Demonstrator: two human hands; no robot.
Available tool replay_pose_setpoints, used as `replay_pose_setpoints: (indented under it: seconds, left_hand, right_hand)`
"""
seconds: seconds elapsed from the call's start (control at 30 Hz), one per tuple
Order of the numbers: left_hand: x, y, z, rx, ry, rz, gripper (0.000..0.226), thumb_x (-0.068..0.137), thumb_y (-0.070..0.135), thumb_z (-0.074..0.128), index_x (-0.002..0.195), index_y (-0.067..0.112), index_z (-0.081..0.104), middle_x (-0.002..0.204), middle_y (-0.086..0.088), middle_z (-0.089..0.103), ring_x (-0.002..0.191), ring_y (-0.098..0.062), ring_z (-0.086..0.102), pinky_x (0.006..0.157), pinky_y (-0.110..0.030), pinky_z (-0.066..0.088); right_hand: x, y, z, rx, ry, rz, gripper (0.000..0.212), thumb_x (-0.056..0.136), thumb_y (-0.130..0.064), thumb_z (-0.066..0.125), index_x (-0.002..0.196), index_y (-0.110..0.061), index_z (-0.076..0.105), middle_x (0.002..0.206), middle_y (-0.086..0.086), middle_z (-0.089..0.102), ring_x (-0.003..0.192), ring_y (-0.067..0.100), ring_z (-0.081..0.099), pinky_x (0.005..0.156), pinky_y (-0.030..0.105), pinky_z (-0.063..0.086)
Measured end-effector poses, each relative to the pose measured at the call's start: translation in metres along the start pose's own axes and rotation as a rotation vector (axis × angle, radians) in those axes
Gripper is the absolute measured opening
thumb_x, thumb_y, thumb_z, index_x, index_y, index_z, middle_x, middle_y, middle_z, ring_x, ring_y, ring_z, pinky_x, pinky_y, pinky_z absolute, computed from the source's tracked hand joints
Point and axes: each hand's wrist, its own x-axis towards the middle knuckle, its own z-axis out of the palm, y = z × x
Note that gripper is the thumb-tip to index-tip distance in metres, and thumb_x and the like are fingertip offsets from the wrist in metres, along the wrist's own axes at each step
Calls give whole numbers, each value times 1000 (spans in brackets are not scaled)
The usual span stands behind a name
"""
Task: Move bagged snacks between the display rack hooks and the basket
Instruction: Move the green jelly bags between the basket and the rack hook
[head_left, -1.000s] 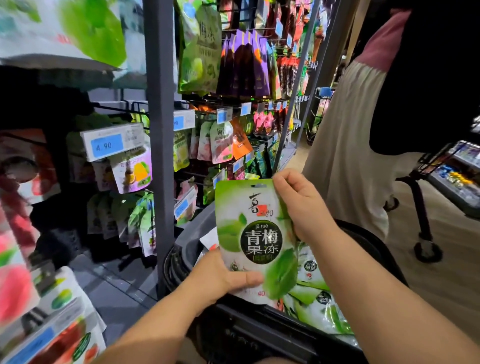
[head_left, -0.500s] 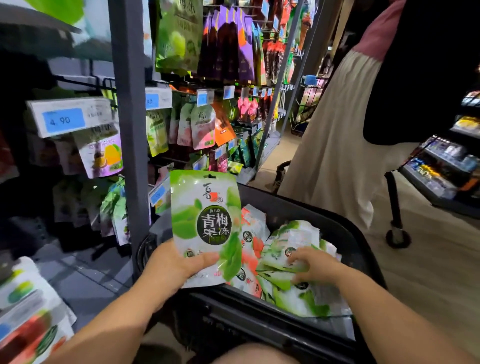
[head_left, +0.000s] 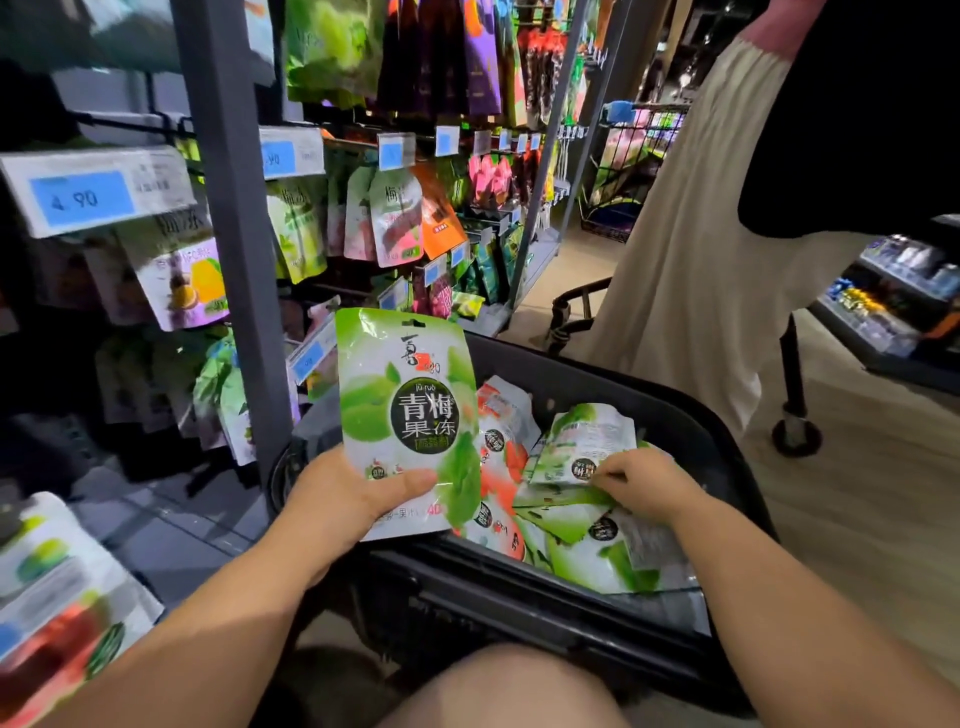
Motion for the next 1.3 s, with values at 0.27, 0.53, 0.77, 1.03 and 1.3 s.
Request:
replay_pose_setpoints:
  seconds: [0.27, 0.53, 0.77, 1.03, 1.3]
  left_hand:
    - [0, 0, 4, -186, 0, -64, 64, 43, 47, 89, 102, 30, 73, 101, 9, 76, 99, -14, 70, 95, -38, 52]
    - [-4, 12, 0, -478, 63, -85, 48, 66, 2, 84, 111, 14, 70, 107, -8, 75, 104, -29, 69, 101, -52, 48]
    - [-3, 37, -33, -488, 132, 14, 58, 63, 6, 86, 117, 11, 67, 113, -10, 73, 109, -30, 67, 99, -47, 49]
    - [-27, 87, -59, -404, 107, 71, 38, 72, 3, 83, 107, 5, 71, 101, -10, 76, 96, -28, 72, 82, -36, 59]
    - [-50, 119, -93, -545, 222, 199, 47, 64, 18, 76, 111, 12, 69, 104, -8, 75, 98, -26, 72, 84, -38, 56]
  right_hand:
    - [-13, -20, -27, 692, 546, 52, 7, 90, -20, 71, 86, -25, 73, 85, -10, 69, 90, 15, 65, 82, 31, 52]
    - [-28, -65, -67, 1012, 607, -103, 13, 93, -15, 66, 85, -25, 68, 93, -6, 69, 88, 9, 64, 74, 20, 49]
    - [-47, -132, -121, 1039, 535, -390, 20, 94, -6, 61, 85, -23, 65, 79, -11, 66, 67, -9, 60, 63, 7, 46]
    - [-28, -220, -167, 938, 551, -550, 23, 95, -13, 62, 82, -31, 64, 52, -11, 57, 47, 1, 49, 51, 18, 43]
    - [-32, -300, -197, 739, 704, -550, 12, 93, -21, 62, 86, -30, 64, 71, -16, 62, 69, 10, 58, 65, 25, 41]
